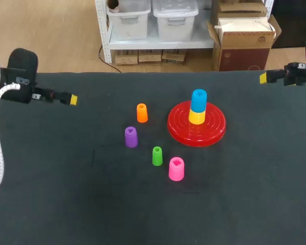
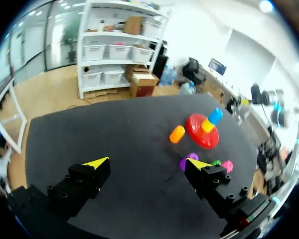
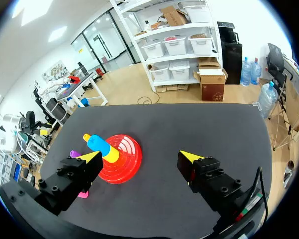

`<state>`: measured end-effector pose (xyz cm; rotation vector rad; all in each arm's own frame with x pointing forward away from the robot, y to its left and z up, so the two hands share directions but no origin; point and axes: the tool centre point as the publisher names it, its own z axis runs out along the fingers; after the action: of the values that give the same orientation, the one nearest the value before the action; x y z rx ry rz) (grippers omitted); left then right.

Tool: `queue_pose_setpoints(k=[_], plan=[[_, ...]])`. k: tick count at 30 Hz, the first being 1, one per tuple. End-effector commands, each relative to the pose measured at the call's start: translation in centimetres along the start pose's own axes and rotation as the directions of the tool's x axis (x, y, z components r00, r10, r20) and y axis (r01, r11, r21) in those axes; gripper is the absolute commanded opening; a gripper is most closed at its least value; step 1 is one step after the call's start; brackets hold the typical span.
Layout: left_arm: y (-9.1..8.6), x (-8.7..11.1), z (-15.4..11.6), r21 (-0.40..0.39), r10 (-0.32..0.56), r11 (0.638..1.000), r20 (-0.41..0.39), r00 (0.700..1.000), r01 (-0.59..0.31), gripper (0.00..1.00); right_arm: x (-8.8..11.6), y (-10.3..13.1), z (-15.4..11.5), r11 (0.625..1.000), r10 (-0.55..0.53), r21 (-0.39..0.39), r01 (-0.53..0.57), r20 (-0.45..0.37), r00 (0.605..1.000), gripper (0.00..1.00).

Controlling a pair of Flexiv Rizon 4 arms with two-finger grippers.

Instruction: Pick up and stack the cylinders on the red base in this order: pink,purple,orange,green

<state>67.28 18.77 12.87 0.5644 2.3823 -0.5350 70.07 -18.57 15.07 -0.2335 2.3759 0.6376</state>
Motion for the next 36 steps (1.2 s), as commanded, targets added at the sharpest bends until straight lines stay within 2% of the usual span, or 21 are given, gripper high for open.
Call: queue_pose_setpoints(k=[1,3,6,9,17,22,24,31,36], plan=[[-0.7,0.1,-1.3,0.105,0.287,0.956,-0.126,0.95,-0.275,1.0,0.1,0.0,0.0,1.0,0.0,0.0,0.0,0.002,1.0,1.0],[-1.6,0.4,-1.3,0.111,0.395,0.917,-0.134,0.909,-0.382,1.0,0.1,0.0,0.0,1.0,0.0,0.0,0.0,0.002,1.0,1.0],[-2.7,0.5,-1.5,0.203,0.461,0.878,-0.121,0.879,-0.433,1.0,0.1,0.0,0.0,1.0,0.0,0.0,0.0,0.002,1.0,1.0],[-3.2,0.3,-1.6,0.235,0.494,0.856,-0.113,0.862,-0.46,1.0,0.1,0.0,0.0,1.0,0.0,0.0,0.0,0.002,1.0,1.0],[-3.7,-0.1,-1.7,0.24,0.479,0.858,-0.055,0.876,-0.454,1.0,0.1,0.0,0.0,1.0,0.0,0.0,0.0,0.002,1.0,1.0],[-3.9,-0.9,-2.0,0.241,0.399,0.888,0.015,0.917,-0.39,1.0,0.1,0.0,0.0,1.0,0.0,0.0,0.0,0.002,1.0,1.0],[-4.0,-1.0,-2.0,0.239,0.381,0.894,0.038,0.924,-0.379,1.0,0.1,0.0,0.0,1.0,0.0,0.0,0.0,0.002,1.0,1.0],[-4.9,-0.5,-1.6,0.255,0.402,0.881,0.038,0.915,-0.398,1.0,0.1,0.0,0.0,1.0,0.0,0.0,0.0,0.002,1.0,1.0],[-4.8,0.0,-1.7,0.26,0.428,0.873,-0.005,0.904,-0.412,1.0,0.1,0.0,0.0,1.0,0.0,0.0,0.0,0.002,1.0,1.0]])
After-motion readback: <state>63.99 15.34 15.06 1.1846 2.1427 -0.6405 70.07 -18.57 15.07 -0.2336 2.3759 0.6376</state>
